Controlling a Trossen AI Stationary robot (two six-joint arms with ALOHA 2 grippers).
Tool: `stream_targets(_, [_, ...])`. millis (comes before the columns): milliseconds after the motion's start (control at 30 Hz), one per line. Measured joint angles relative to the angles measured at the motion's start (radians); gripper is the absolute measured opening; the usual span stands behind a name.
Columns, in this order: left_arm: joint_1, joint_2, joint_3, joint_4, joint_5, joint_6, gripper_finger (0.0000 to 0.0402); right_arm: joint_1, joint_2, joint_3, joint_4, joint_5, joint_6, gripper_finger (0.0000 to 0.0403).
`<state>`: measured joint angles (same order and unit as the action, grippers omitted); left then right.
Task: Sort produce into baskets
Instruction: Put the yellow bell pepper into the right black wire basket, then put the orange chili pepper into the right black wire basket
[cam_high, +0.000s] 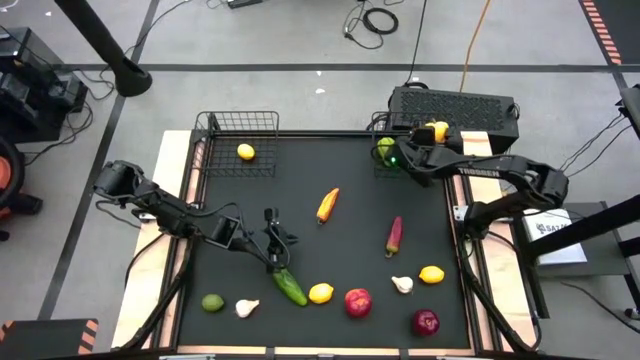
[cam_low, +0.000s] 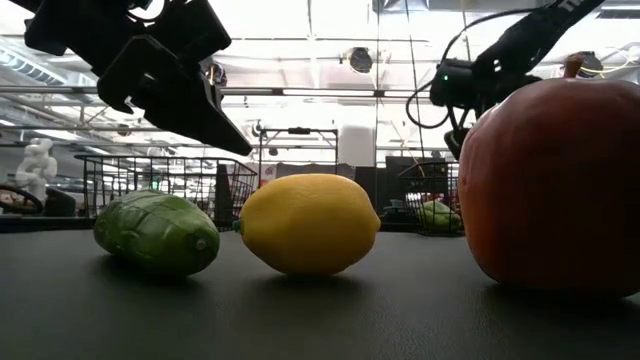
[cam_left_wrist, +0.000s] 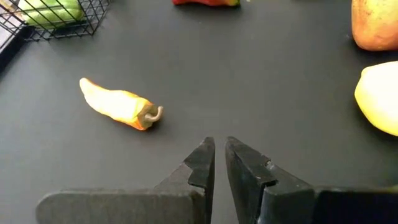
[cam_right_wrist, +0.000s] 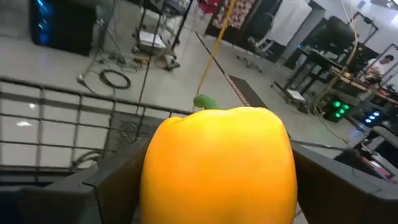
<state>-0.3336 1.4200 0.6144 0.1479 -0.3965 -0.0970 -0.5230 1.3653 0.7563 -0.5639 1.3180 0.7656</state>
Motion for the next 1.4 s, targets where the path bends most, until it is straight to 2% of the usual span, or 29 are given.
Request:
stream_targets(267, [-0.001, 0.0, 0.0, 0.0, 0.024, -0.005, 0.0047, -0.055, 0.055, 0.0, 0.022, -0.009, -0.033, 0.0395])
stream_targets(467, [-0.002, 0.0, 0.0, -0.006, 0.033, -0.026, 0.0047, -0.028, 0.021, 0.0, 0.013, -0.012, -0.072, 0.0394])
stream_targets(600, [-0.002, 0.0, 0.0, -0.007, 0.033, -0.026, 0.0047, 0.084, -0.059, 0.0, 0.0, -0.027, -0.075, 0.0393])
stream_targets(867, [0.0, 0.0, 0.0, -0.013, 0.028, -0.025, 0.0047, 0.43, -0.249, 0.0, 0.002, -0.266, -0.071, 0.0393])
stream_targets(1067, [0.021, -0.045, 0.0, -0.111, -0.009, -0.096, 0.0048, 0.661, -0.284, 0.0, 0.095, -0.38, -0.073, 0.0393])
stream_targets(1233, [0.026, -0.124, -0.001, -0.169, -0.001, -0.191, 0.0048, 0.774, -0.251, 0.0, 0.16, -0.379, -0.079, 0.0393])
stream_targets(1400, [0.053, -0.174, -0.001, -0.127, 0.0, -0.267, 0.0062, 0.798, -0.214, 0.0, 0.23, -0.413, -0.203, 0.0393])
